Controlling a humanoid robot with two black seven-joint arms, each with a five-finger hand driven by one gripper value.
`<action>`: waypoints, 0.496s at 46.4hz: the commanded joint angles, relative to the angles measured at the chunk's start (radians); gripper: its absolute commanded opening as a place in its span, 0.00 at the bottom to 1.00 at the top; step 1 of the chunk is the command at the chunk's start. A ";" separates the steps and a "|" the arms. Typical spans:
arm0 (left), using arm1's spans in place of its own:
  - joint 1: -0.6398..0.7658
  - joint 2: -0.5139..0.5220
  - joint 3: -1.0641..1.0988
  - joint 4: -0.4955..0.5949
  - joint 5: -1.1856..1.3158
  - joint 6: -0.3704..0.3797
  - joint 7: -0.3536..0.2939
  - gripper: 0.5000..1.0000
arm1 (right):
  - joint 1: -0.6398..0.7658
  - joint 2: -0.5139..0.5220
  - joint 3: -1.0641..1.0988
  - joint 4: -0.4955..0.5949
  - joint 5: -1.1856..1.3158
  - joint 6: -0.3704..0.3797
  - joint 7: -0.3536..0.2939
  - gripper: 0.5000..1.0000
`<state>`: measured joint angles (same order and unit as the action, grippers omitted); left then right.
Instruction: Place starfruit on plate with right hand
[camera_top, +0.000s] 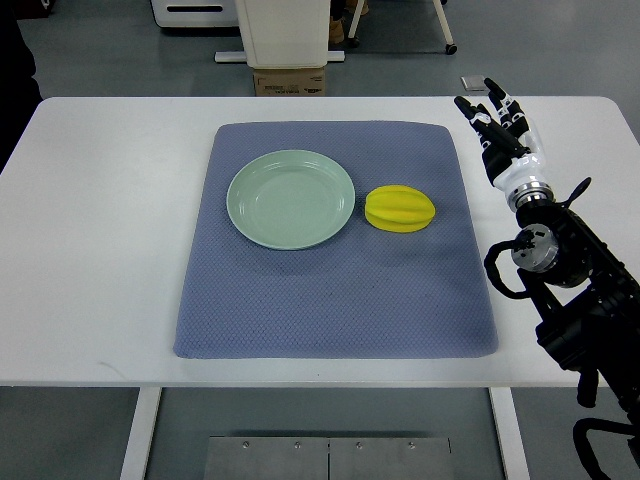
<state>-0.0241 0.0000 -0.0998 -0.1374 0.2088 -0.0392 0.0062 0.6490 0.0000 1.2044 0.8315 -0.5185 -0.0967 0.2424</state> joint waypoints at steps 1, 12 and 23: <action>0.000 0.000 0.000 0.001 0.000 0.002 0.001 1.00 | 0.003 0.000 0.000 0.000 0.000 0.000 0.000 1.00; 0.000 0.000 0.000 0.001 -0.002 -0.002 0.000 1.00 | 0.003 0.000 0.000 0.000 0.000 0.000 0.000 1.00; 0.000 0.000 -0.001 0.001 -0.003 0.002 0.000 1.00 | 0.004 0.000 0.000 0.000 0.000 0.000 0.000 1.00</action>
<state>-0.0261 0.0000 -0.1002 -0.1367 0.2054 -0.0410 0.0061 0.6535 0.0000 1.2041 0.8315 -0.5185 -0.0966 0.2424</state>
